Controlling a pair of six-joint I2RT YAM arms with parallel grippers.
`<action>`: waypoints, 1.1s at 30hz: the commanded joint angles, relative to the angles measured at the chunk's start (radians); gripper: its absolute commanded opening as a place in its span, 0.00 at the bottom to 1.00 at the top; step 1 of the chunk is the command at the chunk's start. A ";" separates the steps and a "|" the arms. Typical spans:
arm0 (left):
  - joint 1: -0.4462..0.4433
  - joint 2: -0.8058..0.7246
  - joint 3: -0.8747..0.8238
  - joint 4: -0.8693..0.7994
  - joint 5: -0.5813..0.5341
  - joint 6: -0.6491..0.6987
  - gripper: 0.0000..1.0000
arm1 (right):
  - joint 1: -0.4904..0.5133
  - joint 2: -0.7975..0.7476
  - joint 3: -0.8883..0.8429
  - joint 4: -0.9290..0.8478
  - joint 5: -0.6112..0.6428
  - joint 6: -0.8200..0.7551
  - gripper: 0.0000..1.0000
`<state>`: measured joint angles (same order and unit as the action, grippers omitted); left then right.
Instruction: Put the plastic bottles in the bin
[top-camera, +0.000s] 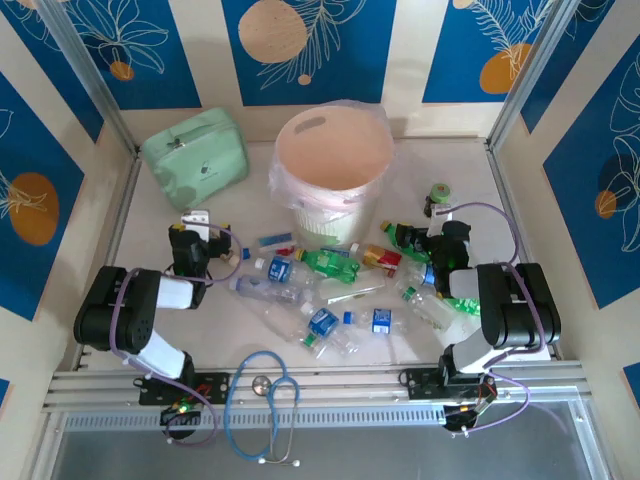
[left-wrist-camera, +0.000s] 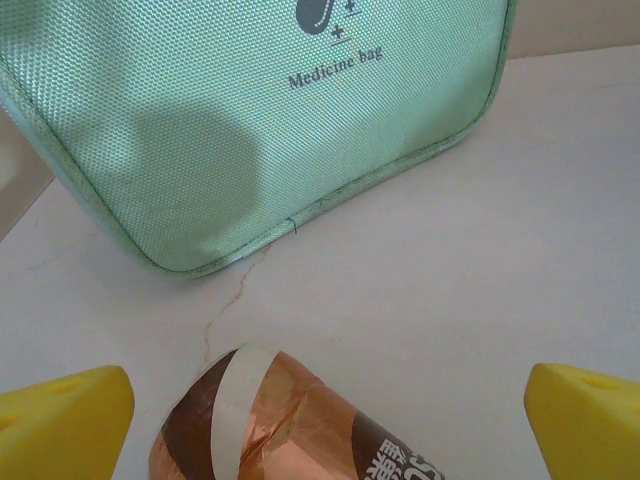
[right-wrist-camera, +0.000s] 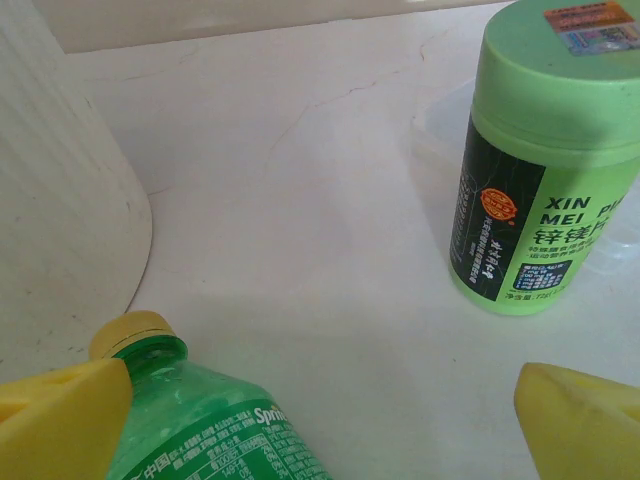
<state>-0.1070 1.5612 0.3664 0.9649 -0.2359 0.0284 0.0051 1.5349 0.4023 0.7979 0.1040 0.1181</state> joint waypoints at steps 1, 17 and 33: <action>0.000 0.008 -0.006 0.015 0.006 0.003 1.00 | -0.002 -0.014 0.016 0.005 -0.007 -0.015 0.99; 0.000 0.008 -0.006 0.012 0.007 0.002 1.00 | -0.005 -0.013 0.017 0.005 -0.015 -0.012 0.99; -0.060 -0.330 0.213 -0.570 -0.281 -0.151 1.00 | -0.021 -0.349 0.517 -1.084 0.438 0.425 0.99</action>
<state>-0.1455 1.3762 0.4541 0.6483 -0.3668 -0.0082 0.0151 1.3270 0.7067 0.1925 0.3660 0.2993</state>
